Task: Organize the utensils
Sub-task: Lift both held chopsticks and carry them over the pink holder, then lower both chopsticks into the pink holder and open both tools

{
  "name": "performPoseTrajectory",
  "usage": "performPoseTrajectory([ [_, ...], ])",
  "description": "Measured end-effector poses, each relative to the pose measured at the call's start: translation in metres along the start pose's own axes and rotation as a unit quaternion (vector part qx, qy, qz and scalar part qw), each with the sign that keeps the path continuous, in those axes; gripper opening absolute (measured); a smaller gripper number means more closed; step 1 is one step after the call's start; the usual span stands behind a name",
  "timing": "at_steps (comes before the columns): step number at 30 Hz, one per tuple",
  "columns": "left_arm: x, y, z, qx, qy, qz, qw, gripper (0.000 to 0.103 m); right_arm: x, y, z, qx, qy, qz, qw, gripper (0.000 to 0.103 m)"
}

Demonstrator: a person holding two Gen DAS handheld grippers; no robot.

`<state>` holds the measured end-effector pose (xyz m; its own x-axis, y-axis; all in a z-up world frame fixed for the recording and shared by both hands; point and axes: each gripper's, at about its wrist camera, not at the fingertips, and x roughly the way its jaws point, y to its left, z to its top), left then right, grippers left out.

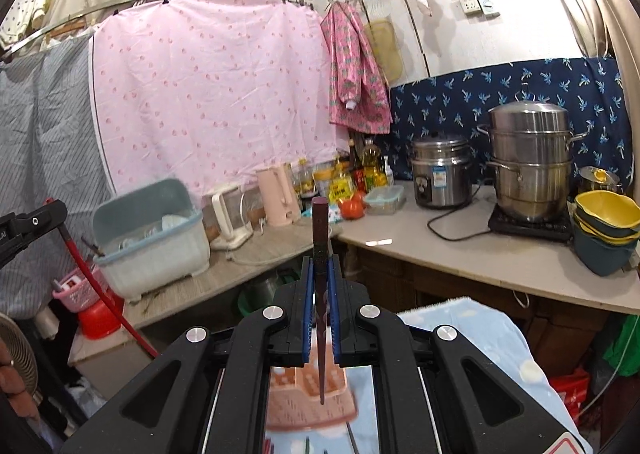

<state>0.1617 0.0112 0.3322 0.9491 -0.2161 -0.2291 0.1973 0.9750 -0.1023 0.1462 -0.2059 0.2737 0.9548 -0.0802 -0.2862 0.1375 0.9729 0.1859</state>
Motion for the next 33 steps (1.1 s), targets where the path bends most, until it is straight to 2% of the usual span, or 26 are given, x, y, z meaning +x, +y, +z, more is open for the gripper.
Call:
performPoseTrajectory([
  [6,0.038,0.001,-0.006,-0.009,0.008,-0.003,0.9999,0.007,0.040,0.006,0.004,0.001,-0.009,0.003,1.000,0.007],
  [12,0.075,0.008,-0.042,-0.011,0.051,0.010,0.9986,0.007,0.074,0.000,-0.028,0.007,0.040,-0.003,0.999,0.007],
  [17,0.096,0.018,-0.076,-0.021,0.090,0.021,0.9955,0.008,0.086,-0.013,-0.054,0.014,0.078,-0.014,0.997,0.007],
  [18,0.097,0.020,-0.080,-0.024,0.094,0.024,0.9950,0.008,0.086,-0.014,-0.058,0.014,0.082,-0.016,0.996,0.012],
  [19,0.096,0.023,-0.086,-0.027,0.098,0.029,0.9944,0.020,0.085,-0.015,-0.061,0.011,0.086,-0.022,0.996,0.019],
  [20,0.096,0.025,-0.090,-0.029,0.103,0.033,0.9937,0.046,0.081,-0.016,-0.064,0.008,0.085,-0.028,0.996,0.037],
  [21,0.092,0.027,-0.094,-0.034,0.102,0.043,0.9933,0.057,0.077,-0.017,-0.066,0.005,0.082,-0.032,0.996,0.054],
  [22,0.088,0.029,-0.097,-0.036,0.098,0.049,0.9933,0.063,0.069,-0.017,-0.068,0.003,0.075,-0.036,0.997,0.057],
  [33,0.053,0.032,-0.135,-0.041,0.148,0.051,0.9868,0.064,0.008,-0.011,-0.100,-0.009,0.096,-0.024,0.995,0.062],
])
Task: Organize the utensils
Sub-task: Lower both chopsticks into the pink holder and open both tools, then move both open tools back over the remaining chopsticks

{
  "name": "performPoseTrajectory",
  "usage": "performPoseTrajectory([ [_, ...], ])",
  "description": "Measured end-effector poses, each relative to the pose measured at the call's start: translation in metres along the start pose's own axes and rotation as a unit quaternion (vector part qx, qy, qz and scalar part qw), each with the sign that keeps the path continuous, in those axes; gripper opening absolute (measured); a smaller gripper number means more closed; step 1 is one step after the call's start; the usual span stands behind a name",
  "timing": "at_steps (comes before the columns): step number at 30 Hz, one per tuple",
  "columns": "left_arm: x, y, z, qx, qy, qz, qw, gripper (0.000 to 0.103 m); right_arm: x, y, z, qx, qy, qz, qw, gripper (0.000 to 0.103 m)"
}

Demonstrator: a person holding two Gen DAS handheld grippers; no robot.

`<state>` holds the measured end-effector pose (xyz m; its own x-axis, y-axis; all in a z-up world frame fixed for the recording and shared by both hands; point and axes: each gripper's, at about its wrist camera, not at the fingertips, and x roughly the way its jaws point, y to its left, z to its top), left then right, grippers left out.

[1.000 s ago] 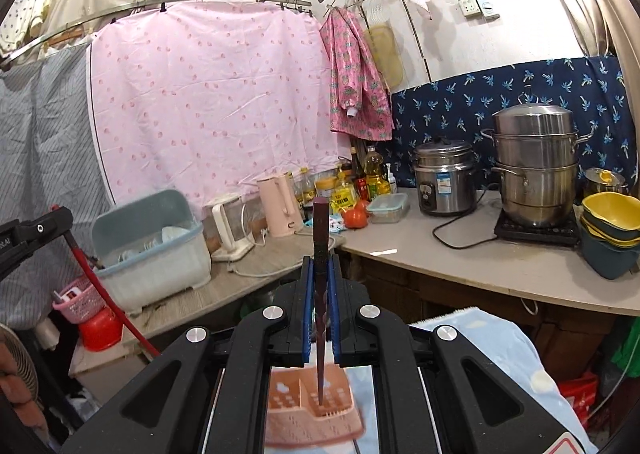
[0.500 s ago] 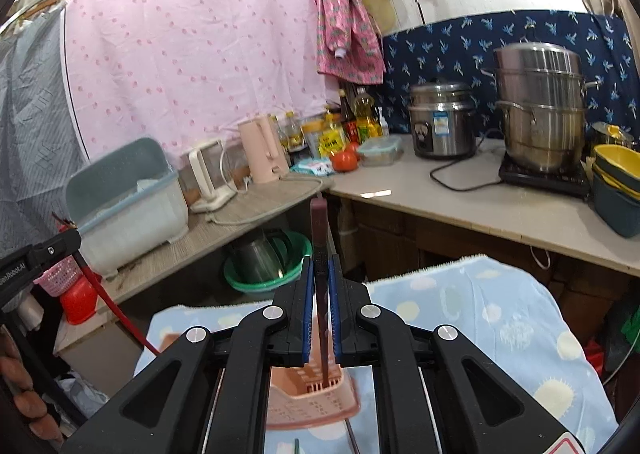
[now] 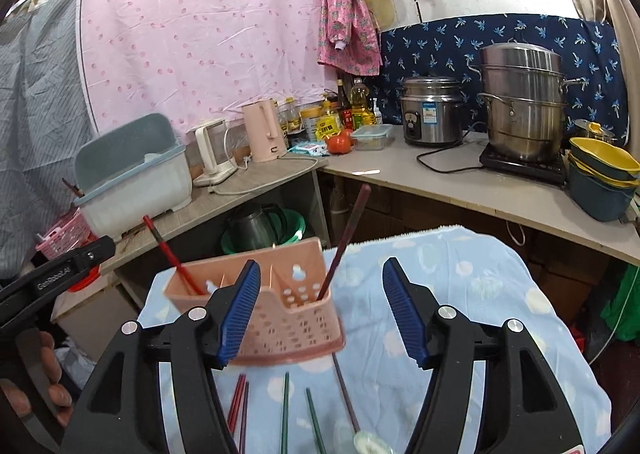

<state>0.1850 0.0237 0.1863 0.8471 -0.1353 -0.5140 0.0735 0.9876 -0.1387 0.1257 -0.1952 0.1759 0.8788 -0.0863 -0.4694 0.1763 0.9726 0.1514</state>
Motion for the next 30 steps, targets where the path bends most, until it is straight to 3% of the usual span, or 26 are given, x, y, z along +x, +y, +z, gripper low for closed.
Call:
performPoseTrajectory([
  [18,-0.031,-0.011,-0.142,0.031,0.123,-0.015,0.9918,0.064,-0.061,-0.028,-0.136,-0.018,0.121,-0.012,0.992,0.062],
  [25,-0.042,-0.011,-0.184,0.042,0.154,-0.009,0.9872,0.064,-0.069,-0.044,-0.168,-0.015,0.149,-0.024,0.988,0.062],
  [30,-0.046,-0.006,-0.197,0.042,0.163,0.005,0.9858,0.064,-0.070,-0.039,-0.186,-0.021,0.176,-0.020,0.984,0.064],
])
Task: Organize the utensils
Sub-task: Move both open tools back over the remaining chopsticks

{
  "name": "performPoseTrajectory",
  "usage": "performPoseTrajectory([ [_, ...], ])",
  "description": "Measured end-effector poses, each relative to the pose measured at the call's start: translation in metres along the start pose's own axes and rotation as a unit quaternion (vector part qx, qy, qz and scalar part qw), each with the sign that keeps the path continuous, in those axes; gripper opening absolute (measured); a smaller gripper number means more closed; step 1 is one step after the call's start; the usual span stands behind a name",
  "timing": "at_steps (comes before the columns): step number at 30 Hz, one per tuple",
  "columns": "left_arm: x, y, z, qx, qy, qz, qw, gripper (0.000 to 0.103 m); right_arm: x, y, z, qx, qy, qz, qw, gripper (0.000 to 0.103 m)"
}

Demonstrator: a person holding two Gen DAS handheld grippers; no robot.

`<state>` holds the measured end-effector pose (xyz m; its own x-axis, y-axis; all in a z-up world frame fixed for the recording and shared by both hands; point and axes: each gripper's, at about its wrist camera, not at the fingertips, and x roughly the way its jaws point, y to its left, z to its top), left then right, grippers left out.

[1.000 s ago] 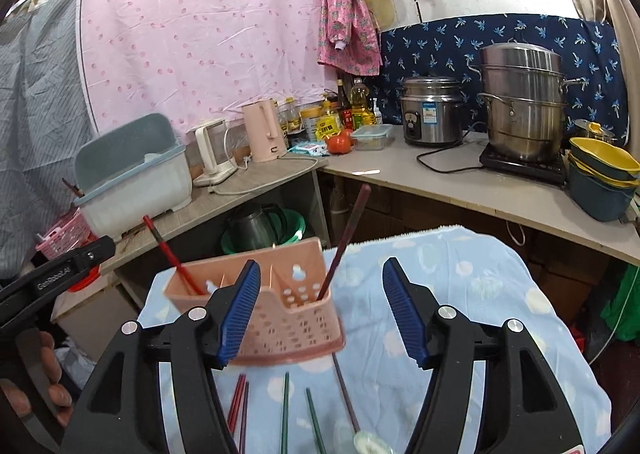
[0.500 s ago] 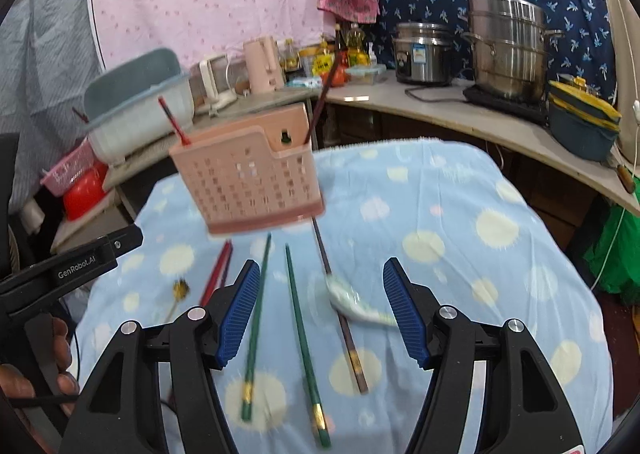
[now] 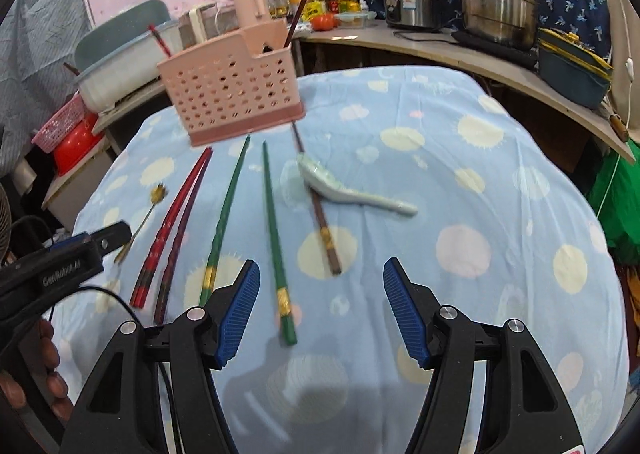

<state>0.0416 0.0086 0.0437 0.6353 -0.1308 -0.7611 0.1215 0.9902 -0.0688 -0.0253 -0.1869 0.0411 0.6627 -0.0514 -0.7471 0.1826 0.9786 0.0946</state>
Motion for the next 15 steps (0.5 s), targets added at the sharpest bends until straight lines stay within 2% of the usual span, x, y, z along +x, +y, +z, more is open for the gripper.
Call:
performPoseTrajectory([
  [6,-0.003,0.012,-0.006,-0.009,0.000,0.015,0.9998,0.064,0.001,0.019,-0.014,-0.021,0.017,0.023,0.999,0.068],
  [15,-0.010,0.025,-0.013,-0.014,-0.001,0.030,0.9995,0.064,0.001,0.038,-0.021,-0.035,0.031,0.034,0.998,0.073],
])
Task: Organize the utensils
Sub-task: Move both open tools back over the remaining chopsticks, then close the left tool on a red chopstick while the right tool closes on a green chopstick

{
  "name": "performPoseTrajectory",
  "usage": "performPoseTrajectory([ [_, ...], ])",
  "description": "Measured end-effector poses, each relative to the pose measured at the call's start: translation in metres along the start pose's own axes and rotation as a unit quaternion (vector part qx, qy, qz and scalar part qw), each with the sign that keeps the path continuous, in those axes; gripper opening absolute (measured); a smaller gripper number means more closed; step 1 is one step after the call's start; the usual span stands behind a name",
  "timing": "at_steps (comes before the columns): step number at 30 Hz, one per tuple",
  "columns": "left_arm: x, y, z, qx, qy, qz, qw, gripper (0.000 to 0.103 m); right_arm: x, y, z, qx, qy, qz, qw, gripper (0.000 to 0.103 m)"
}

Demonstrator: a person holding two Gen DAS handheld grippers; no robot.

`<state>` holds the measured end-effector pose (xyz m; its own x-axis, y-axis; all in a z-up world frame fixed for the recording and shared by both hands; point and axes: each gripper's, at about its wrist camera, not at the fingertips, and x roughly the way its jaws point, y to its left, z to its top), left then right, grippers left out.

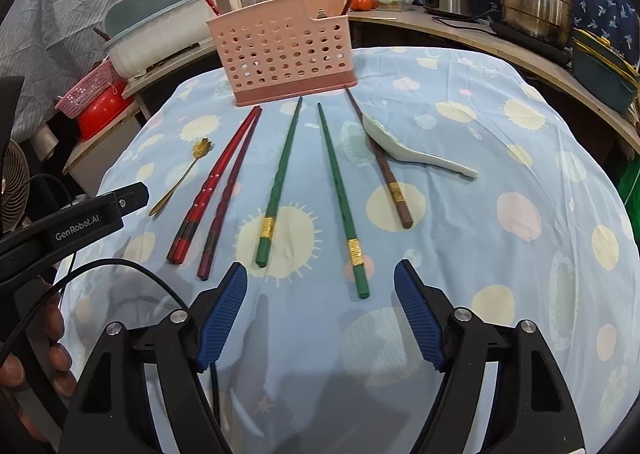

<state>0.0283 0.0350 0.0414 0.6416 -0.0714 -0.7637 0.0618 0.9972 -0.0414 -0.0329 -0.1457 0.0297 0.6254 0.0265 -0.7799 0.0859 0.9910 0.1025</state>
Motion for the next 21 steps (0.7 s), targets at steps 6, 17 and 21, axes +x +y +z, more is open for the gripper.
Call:
performPoseTrajectory([
  [6,-0.001,0.005,-0.005,0.004,0.002,0.008,1.0000,0.064,-0.002,0.015,-0.003,-0.021,0.000,-0.012,1.000,0.075],
  [17,0.019,0.003,-0.013,0.008,0.033,-0.024,0.9991,0.063,0.002,-0.005,0.003,-0.006,-0.010,-0.044,0.999,0.075],
  [21,0.027,-0.008,-0.019,0.026,0.048,-0.033,0.9979,0.052,0.005,-0.016,0.007,0.005,-0.010,-0.054,0.998,0.075],
])
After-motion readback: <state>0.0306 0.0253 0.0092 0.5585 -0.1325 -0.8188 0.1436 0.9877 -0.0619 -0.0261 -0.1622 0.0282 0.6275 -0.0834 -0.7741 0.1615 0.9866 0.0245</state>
